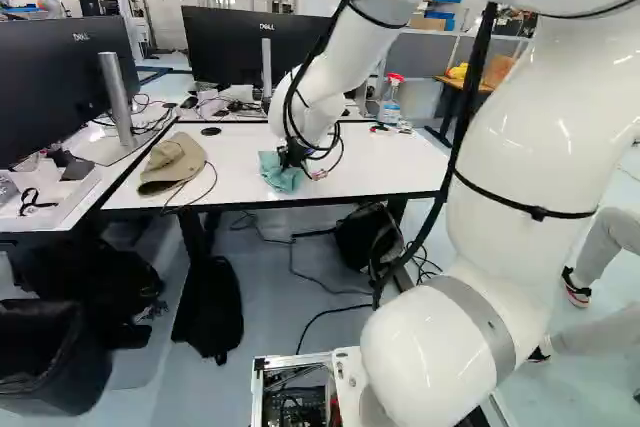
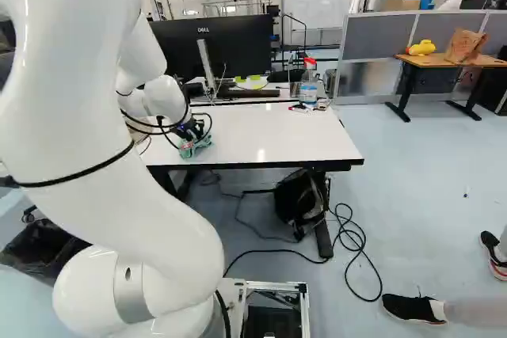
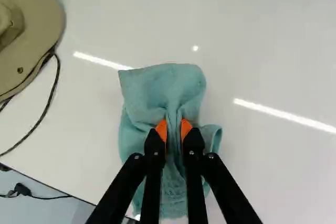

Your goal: Clean the table with the green towel

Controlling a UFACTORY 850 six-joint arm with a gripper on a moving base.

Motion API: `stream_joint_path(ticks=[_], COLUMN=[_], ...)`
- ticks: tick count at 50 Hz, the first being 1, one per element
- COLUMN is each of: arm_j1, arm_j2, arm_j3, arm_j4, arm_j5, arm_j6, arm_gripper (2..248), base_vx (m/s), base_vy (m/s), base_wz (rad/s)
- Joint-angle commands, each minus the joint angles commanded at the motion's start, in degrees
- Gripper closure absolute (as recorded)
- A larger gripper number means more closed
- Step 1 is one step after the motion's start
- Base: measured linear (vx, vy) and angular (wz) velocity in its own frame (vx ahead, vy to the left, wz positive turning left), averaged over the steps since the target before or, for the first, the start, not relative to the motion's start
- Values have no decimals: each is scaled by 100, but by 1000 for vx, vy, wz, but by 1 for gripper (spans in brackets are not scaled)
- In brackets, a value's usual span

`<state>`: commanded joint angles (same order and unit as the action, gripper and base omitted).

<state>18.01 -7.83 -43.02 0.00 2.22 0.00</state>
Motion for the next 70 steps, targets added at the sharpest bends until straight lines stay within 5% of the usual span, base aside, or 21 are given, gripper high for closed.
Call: stream_joint_path(ticks=[29, 70], arm_j1=[370, 932], arm_j2=[-414, 315], arm_j3=[-472, 345], arm_j4=[0, 0], arm_j5=[0, 0], arm_j6=[0, 0], arm_gripper=[200, 200], base_vx=[0, 0], base_vy=[0, 0], base_wz=[0, 0])
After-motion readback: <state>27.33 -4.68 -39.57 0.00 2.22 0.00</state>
